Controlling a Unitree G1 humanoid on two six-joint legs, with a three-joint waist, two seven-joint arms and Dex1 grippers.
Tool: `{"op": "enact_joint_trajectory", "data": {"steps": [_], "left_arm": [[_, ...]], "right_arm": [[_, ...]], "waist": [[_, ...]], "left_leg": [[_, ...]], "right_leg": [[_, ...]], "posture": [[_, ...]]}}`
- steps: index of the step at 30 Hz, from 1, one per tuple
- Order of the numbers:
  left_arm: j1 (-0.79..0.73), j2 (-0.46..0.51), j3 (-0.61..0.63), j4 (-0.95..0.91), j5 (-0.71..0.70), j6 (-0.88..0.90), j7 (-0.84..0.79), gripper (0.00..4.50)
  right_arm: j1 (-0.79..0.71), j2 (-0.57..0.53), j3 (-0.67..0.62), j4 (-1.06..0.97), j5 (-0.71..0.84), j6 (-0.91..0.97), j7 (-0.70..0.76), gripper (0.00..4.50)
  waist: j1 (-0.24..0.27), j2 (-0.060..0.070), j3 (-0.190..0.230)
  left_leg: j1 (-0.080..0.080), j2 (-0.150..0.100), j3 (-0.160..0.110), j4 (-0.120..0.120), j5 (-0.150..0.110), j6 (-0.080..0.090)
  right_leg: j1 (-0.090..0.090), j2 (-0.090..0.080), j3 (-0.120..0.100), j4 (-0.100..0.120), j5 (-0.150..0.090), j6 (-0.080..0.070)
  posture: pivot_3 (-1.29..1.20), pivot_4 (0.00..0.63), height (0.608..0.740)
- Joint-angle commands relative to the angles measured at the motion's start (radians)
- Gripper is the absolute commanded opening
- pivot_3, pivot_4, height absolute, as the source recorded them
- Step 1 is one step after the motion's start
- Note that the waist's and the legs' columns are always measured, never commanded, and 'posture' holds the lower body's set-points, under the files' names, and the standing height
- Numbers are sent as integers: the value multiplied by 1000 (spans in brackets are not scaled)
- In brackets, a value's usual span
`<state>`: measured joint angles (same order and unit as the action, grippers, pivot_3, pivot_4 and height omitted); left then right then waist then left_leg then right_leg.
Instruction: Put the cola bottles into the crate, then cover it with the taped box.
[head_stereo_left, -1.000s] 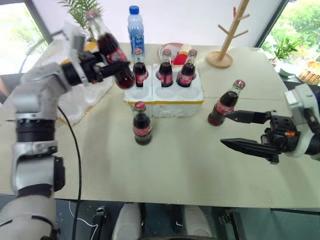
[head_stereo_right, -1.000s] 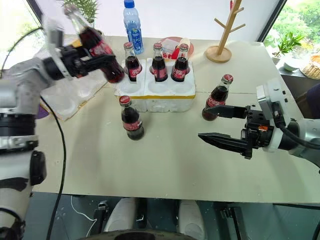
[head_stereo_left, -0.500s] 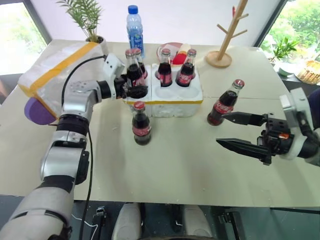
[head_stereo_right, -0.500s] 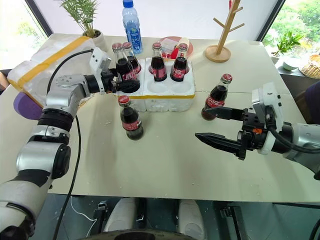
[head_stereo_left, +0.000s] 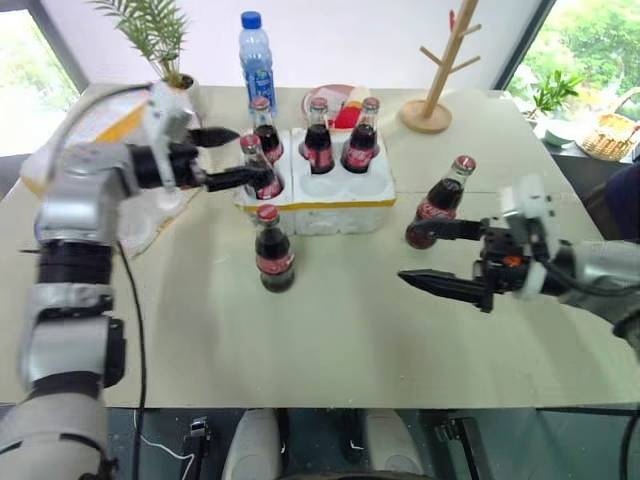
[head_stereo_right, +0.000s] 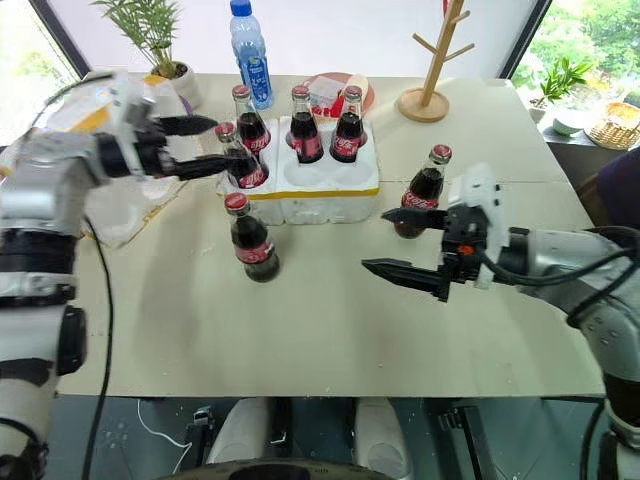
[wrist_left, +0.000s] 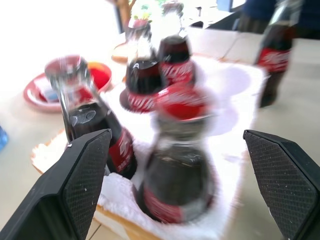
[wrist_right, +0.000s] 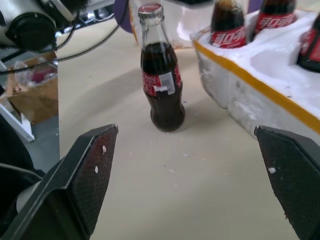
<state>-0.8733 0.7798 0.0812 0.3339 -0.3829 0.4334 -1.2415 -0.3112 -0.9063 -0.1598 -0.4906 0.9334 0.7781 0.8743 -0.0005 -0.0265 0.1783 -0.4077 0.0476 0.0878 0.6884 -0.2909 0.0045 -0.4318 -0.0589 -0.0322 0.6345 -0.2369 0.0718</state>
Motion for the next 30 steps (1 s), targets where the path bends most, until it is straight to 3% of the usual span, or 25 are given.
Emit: {"op": "enact_joint_trajectory", "data": {"steps": [1,5,14,30], "left_arm": [[119,175,108,-239,-148,188,-125,4433],[321,297,199,-427,-238,285,-160,4433],[623,318,341,-619,-279,296,-100,4433],[648,337,346,-630,-318,281,-53,4433]], "right_arm": [[-105,94,141,61,-93,-47,14,4500],[-220,225,270,172,-209,-78,0,4500],[-350,466,416,346,-362,-100,-29,4500],[-447,726,494,626,-565,-198,-74,4500]], "waist": [[-20,0,0],[-14,1,0],[12,1,0],[-17,1,0]], "left_leg": [[0,1,0,0,0,0],[1,2,1,0,0,-1],[-1,1,2,0,1,-1],[0,0,3,0,1,-3]], "right_leg": [[0,0,0,0,0,0],[-1,0,1,2,0,-1],[-4,-2,0,6,-1,-1],[-8,-1,1,13,-2,-4]], "posture": [[0,150,740],[0,150,740],[0,150,740],[0,150,740]]}}
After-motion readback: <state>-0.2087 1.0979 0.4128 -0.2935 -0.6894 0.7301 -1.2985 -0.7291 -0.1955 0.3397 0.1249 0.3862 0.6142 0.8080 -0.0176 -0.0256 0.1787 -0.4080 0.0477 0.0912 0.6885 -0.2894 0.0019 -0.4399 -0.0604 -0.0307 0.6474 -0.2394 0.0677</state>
